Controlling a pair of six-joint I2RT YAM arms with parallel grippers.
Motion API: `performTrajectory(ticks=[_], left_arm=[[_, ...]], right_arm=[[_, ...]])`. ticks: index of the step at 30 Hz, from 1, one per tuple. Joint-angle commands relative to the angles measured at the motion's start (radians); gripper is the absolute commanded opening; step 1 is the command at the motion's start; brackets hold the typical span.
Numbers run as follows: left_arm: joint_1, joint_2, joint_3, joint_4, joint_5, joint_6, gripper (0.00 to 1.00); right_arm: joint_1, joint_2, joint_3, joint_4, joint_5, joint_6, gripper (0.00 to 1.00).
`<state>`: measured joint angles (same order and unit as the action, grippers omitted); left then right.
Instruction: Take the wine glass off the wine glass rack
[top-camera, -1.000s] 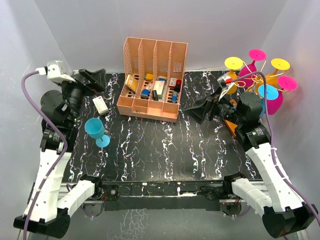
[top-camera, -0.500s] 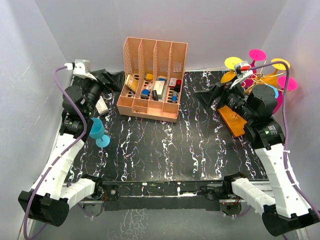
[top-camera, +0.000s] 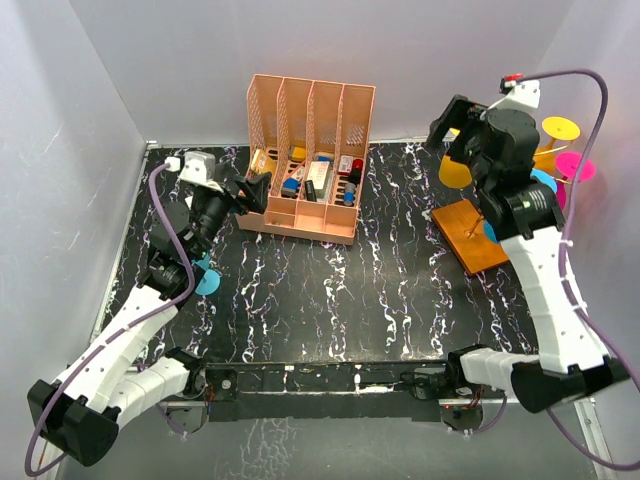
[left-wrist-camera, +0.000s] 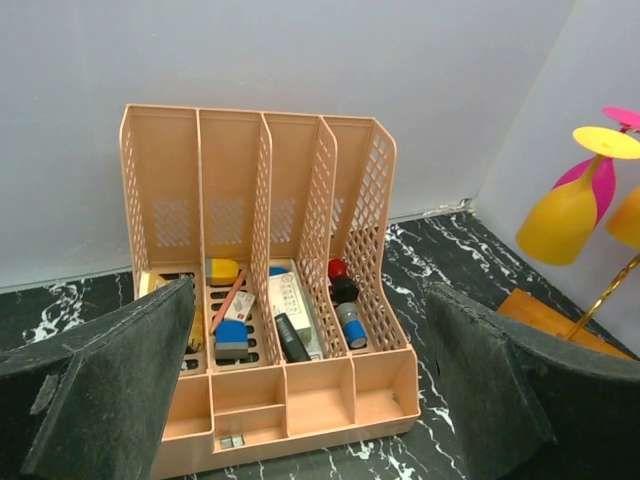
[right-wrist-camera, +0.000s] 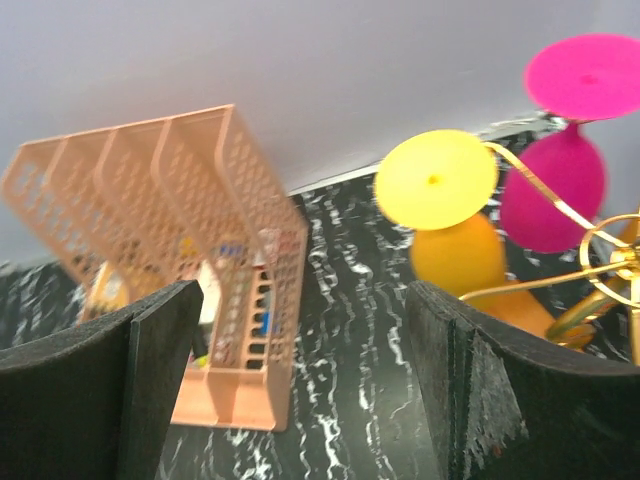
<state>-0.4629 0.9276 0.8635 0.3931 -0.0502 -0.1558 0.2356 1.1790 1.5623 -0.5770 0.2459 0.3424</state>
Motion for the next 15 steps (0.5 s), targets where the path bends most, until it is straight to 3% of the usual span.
performTrajectory(ticks=[1,8,15], left_arm=[[-0.051,-0.024,-0.021,0.075,-0.087,0.069,0.97],[-0.094,-0.026,-0.046,0.099,-0.158,0.103,0.97],[-0.121,-0.02,-0.056,0.107,-0.169,0.117,0.97]], right_arm=[[0.001,0.104,0.151,-0.066,0.269,0.009,0.89],[-0.05,0.209,0.24,-0.106,0.327,-0.005,0.87],[-0.155,0.251,0.232,-0.109,0.198,0.052,0.77]])
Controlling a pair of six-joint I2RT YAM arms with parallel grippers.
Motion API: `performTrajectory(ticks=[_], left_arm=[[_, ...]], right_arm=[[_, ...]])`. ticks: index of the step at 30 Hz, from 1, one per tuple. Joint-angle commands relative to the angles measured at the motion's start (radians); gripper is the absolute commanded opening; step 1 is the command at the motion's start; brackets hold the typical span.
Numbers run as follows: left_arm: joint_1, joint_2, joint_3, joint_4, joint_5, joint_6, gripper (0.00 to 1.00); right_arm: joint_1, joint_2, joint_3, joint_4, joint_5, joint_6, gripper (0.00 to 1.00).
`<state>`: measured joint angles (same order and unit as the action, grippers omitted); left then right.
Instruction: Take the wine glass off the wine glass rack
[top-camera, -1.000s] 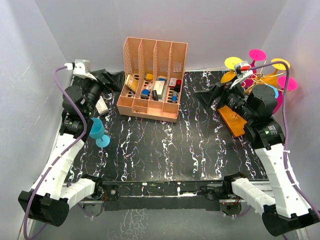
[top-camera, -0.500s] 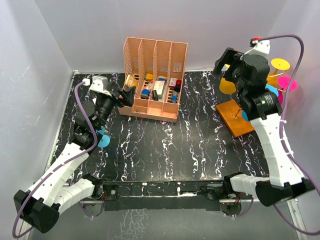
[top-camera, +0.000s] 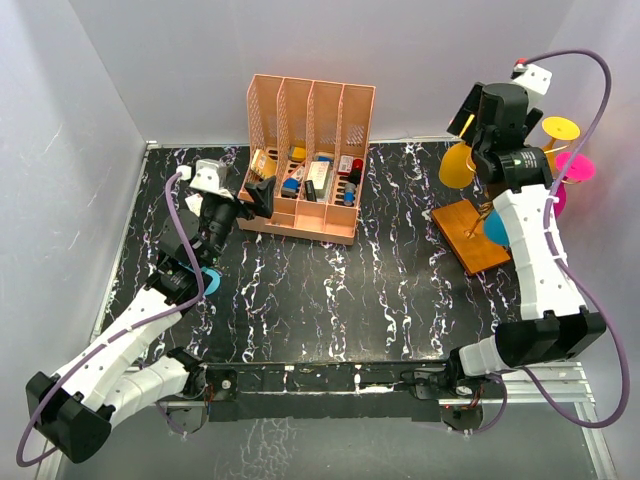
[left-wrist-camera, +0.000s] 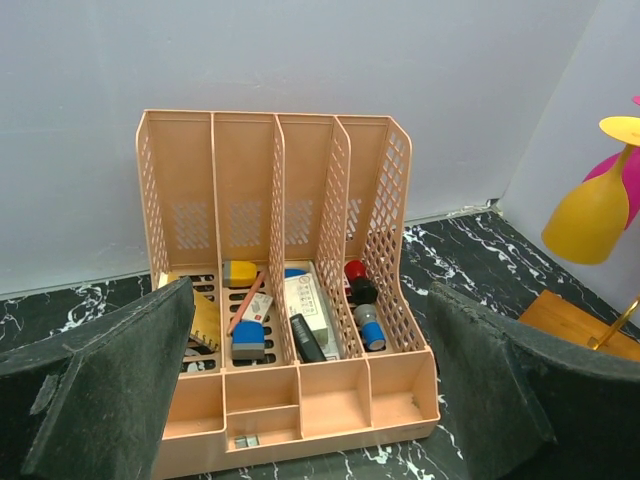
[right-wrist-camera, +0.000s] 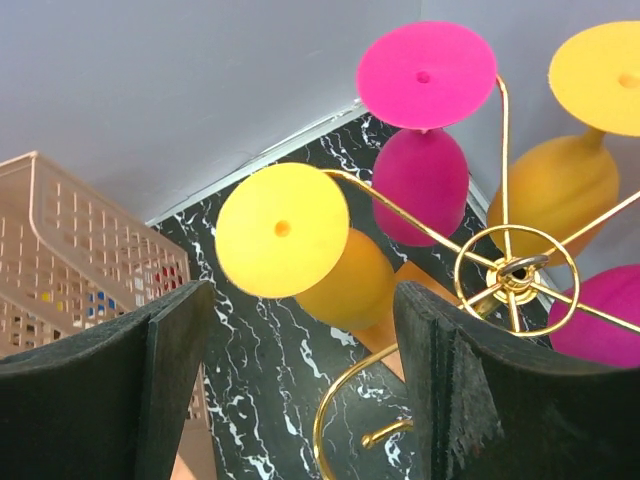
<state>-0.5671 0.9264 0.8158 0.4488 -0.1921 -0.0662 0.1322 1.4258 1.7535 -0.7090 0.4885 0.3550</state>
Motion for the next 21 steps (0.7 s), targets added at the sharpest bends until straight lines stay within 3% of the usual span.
performTrajectory(ticks=[1,7,21], left_arm=[[-0.019,-0.02,-0.008,0.053,-0.03,0.029,0.97],[-0.029,-0.011,-0.017,0.062,-0.036,0.033,0.97],[-0.038,0.004,-0.026,0.071,-0.054,0.049,0.97]], right_arm=[[-0.068,0.006,0.034,0.024,-0.06,0.048,0.75],[-0.118,0.008,-0.002,0.074,-0.131,0.053,0.59],[-0.156,0.06,-0.04,0.139,-0.208,0.049,0.57]])
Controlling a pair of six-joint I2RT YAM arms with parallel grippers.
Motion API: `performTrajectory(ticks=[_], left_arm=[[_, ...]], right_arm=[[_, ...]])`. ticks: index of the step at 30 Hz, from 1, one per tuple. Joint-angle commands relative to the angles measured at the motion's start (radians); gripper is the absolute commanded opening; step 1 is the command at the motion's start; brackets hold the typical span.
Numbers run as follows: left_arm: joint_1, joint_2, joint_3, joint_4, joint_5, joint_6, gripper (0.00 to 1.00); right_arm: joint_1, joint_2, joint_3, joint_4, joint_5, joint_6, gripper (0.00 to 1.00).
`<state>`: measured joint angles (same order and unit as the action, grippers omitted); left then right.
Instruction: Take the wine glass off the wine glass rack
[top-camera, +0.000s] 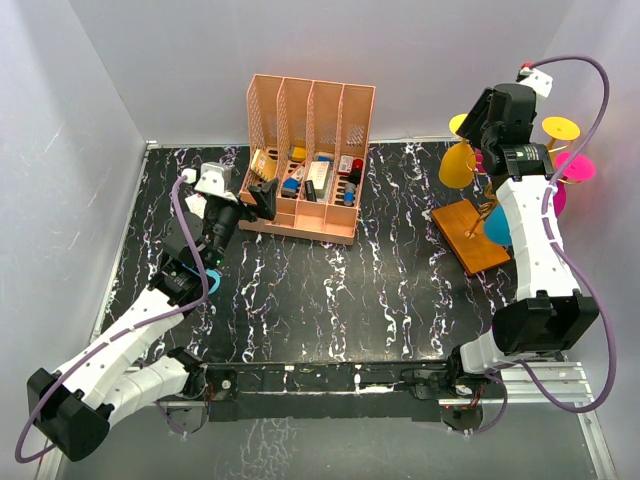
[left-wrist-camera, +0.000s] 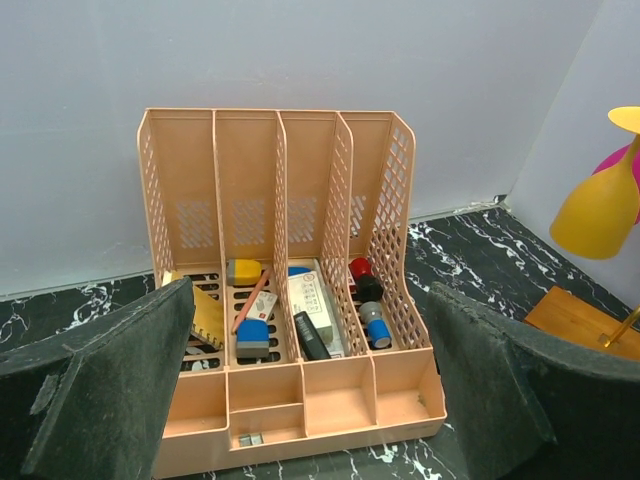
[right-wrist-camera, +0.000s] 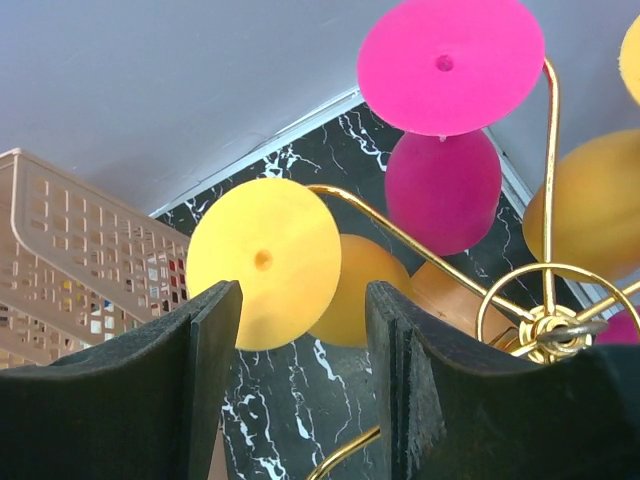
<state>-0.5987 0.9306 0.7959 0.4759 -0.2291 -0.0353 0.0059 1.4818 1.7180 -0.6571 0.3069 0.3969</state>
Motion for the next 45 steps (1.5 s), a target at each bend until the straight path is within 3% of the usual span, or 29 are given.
performTrajectory(ticks=[1,23,45], left_arm=[[-0.006,0.0,-0.006,0.044,-0.017,0.018,0.97],[-0.005,0.005,-0.011,0.05,-0.027,0.018,0.97],[-0.007,0.005,-0.011,0.051,-0.03,0.018,0.97]], right_arm=[[-0.033,0.006,-0.012,0.094,-0.03,0.008,0.57],[-0.058,0.035,-0.062,0.156,-0.094,0.031,0.58],[-0.059,0.023,-0.073,0.159,-0.075,-0.02,0.17]])
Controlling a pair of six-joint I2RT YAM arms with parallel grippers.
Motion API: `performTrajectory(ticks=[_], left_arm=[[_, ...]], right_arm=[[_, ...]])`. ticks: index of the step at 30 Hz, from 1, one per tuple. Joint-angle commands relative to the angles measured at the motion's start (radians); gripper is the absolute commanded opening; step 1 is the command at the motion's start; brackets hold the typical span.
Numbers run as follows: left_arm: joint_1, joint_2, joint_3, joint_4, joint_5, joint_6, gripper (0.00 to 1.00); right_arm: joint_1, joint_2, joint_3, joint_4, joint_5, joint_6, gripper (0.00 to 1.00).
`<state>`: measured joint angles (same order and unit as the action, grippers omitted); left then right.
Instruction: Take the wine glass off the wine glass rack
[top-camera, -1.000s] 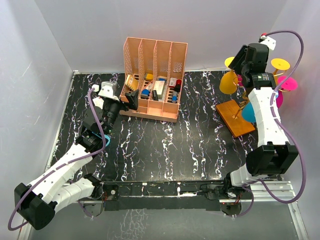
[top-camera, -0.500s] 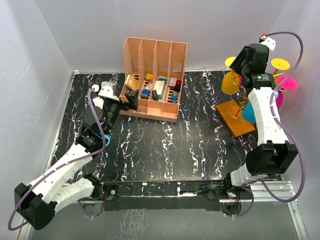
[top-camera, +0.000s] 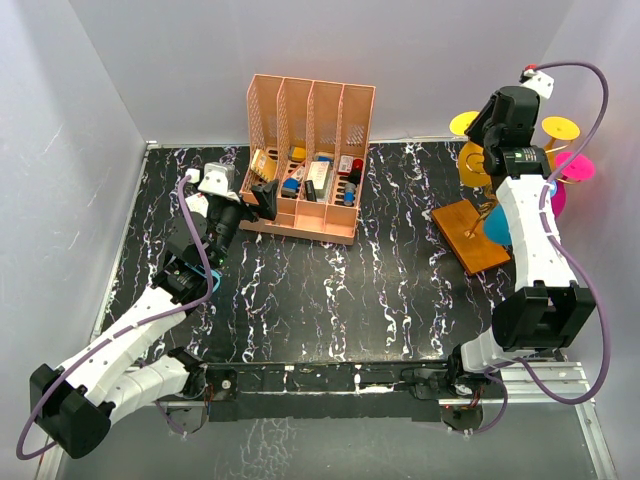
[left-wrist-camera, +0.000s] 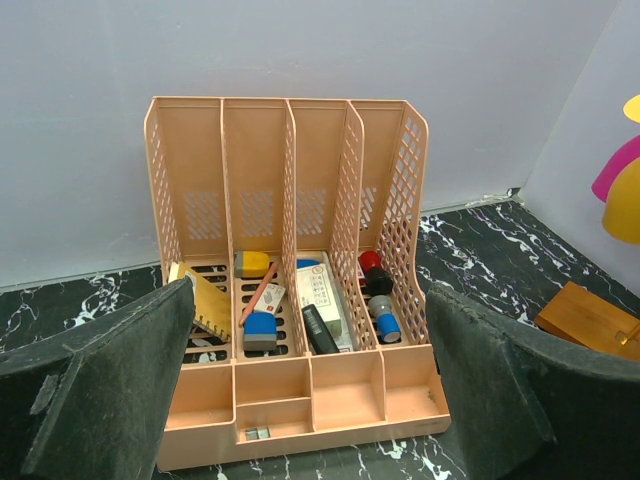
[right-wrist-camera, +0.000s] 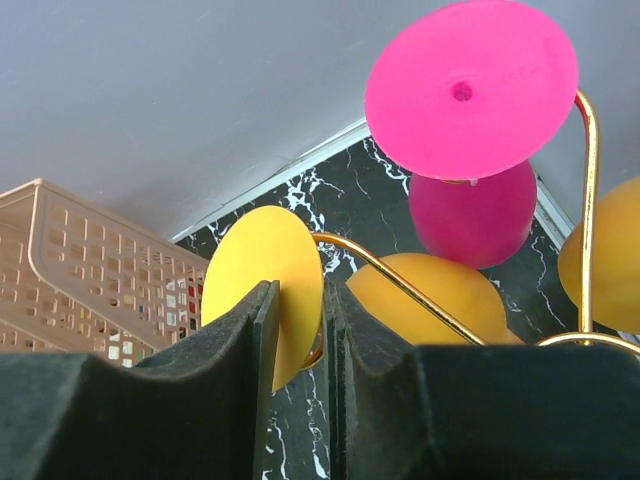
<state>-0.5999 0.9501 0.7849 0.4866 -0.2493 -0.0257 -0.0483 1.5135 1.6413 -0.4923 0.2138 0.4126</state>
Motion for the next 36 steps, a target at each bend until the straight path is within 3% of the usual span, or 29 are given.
performTrajectory(ticks=[1,6,17,28,36], left_arm=[[-0.007,-0.015,0.001,0.04,-0.01,0.01,0.97],[-0.006,-0.019,0.0,0.04,-0.008,0.007,0.97],[-0.007,-0.018,0.0,0.039,-0.011,0.006,0.97],[-0.008,-0.016,0.0,0.039,-0.01,0.001,0.97],[-0.008,-0.02,0.0,0.039,-0.011,0.0,0.97]], right_arm=[[-0.004,-0.009,0.008,-0.006,0.015,-0.037,0.15],[-0.005,-0.015,0.034,-0.015,0.01,-0.039,0.08],[-0.005,-0.018,0.034,-0.01,0.012,-0.017,0.08],[-0.015,-0.086,-0.073,0.143,0.03,0.247,0.08],[-0.033,-0.074,-0.083,0.155,0.017,0.438,0.08]])
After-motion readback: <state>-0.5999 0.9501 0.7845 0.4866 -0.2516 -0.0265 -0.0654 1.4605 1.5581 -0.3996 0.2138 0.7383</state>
